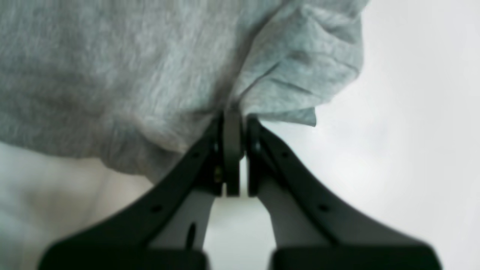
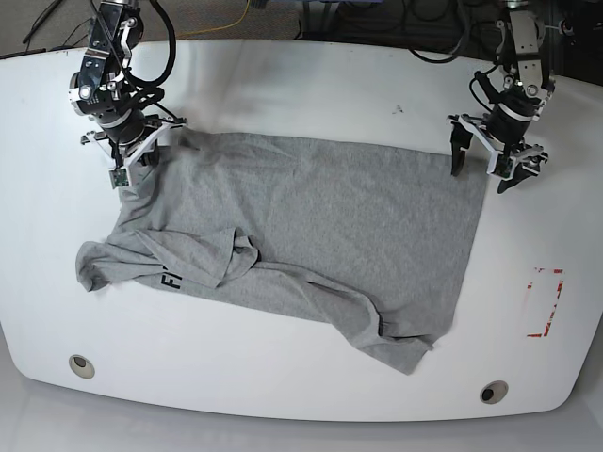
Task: Layout the t-shirt on the table in an organized manner, then fold the t-shirt properly
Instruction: 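Lower the left gripper and pinch the shirt corner beneath it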
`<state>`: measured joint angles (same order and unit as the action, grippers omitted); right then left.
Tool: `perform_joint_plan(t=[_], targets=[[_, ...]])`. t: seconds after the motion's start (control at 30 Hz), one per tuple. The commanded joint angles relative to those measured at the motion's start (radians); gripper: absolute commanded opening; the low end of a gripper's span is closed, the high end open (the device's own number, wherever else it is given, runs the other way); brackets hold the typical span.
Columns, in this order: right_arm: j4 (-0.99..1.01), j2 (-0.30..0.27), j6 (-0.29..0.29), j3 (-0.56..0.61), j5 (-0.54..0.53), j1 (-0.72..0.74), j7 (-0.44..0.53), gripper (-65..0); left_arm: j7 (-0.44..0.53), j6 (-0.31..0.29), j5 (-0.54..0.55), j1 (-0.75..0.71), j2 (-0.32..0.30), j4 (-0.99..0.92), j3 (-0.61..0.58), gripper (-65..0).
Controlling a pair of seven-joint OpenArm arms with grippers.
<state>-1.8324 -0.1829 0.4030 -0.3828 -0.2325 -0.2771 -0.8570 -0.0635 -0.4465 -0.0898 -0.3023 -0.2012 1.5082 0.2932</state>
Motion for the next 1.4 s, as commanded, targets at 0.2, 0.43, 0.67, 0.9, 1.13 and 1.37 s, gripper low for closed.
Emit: perform_joint_plan(t=[0.2, 0.43, 0.67, 0.9, 1.13, 1.37], targets=[[-0.017, -0.01, 0.003, -0.005, 0.0, 0.008, 0.022, -65.0, 0.018, 0.005, 0.011, 0.028, -0.013, -0.059, -0.018, -14.5], [-0.017, -0.01, 0.003, -0.005, -0.003, 0.008, 0.022, -65.0, 0.015, 0.005, 0.008, 0.028, -0.013, -0.064, -0.019, -14.5], [-0.017, -0.01, 0.003, -0.005, -0.006, 0.009, 0.022, -65.0, 0.014, 0.005, 0.005, 0.027, -0.016, -0.114, -0.047, -33.6], [-0.017, -0.01, 0.003, -0.005, -0.006, 0.022, 0.022, -65.0, 0.014, 0.005, 0.005, 0.027, -0.016, -0.149, -0.047, -52.3], [-0.017, -0.01, 0.003, -0.005, -0.003, 0.022, 0.022, -65.0, 0.014, 0.007, 0.005, 0.027, -0.016, -0.153, -0.044, -64.1], [-0.017, -0.01, 0.001, -0.005, 0.0, 0.023, 0.022, -64.9, 0.014, 0.007, 0.005, 0.028, -0.016, -0.153, -0.044, -65.0]])
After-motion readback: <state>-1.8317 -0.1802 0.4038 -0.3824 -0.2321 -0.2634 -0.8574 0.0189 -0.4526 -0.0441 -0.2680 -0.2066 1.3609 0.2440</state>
